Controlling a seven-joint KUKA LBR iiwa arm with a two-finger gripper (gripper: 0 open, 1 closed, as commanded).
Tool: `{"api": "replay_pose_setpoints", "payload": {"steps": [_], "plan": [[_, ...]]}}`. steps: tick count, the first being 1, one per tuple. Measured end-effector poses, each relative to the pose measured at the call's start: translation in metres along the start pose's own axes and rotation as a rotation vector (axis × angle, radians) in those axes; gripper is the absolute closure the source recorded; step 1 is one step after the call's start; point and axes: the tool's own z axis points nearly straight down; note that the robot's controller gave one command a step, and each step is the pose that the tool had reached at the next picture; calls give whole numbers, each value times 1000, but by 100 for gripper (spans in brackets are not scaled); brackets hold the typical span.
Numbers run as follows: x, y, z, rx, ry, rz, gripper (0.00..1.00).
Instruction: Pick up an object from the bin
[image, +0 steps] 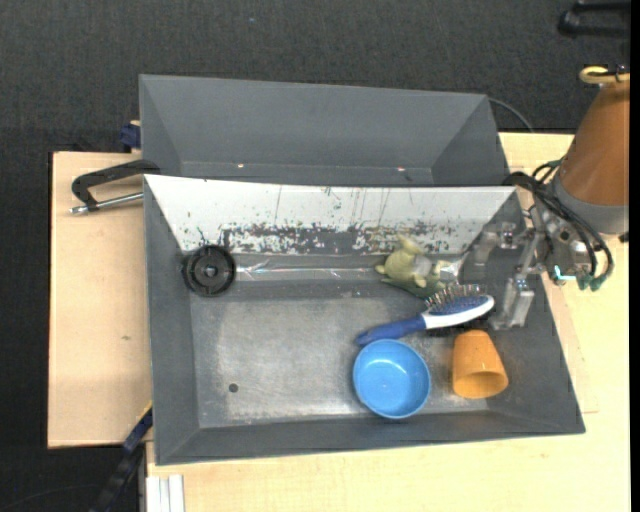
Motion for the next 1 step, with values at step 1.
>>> {"api": "replay_pose_setpoints", "payload": {"steps": [1], "plan": [[-36,43,93,-3,0,32,0]]}}
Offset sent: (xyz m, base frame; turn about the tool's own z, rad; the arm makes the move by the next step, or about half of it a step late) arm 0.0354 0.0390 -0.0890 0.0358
